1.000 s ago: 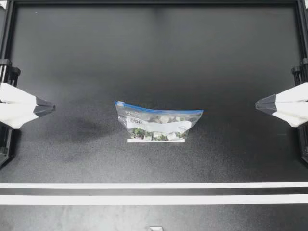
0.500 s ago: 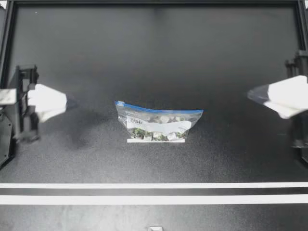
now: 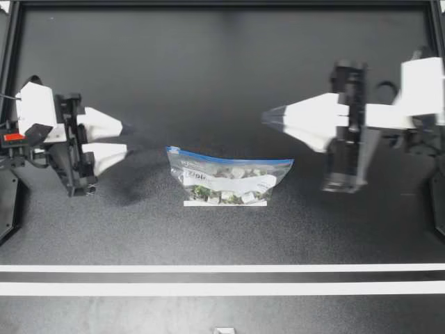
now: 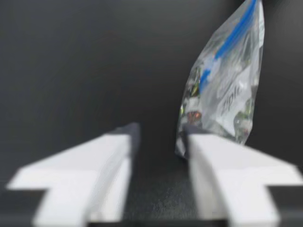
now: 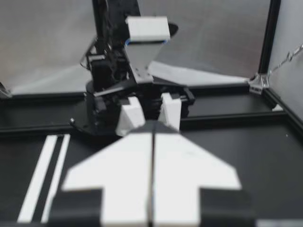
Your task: Slide open the ziploc bag.
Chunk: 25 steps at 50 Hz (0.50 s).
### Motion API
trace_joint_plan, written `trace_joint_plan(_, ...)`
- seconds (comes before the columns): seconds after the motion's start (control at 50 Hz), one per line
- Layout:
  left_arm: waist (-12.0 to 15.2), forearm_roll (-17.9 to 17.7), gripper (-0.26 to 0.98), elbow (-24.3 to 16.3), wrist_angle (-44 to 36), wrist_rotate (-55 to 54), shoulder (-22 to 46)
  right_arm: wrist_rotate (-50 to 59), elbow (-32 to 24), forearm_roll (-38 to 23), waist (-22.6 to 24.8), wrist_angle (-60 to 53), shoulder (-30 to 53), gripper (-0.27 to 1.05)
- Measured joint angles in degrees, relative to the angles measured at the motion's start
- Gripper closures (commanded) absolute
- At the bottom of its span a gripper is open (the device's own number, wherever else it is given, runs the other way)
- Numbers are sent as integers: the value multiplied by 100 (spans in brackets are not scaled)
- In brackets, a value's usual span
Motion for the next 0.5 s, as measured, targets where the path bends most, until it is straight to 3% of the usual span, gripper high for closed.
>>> trace_joint_plan(0.24,-352,9,28,-114,-448,-79,483,0,-729,-18,-9,167,888,41)
trace_joint_plan(0.5,-360,0,28,-352,-905,-141,1222,0,-1318,-202,-9,527,1564,37)
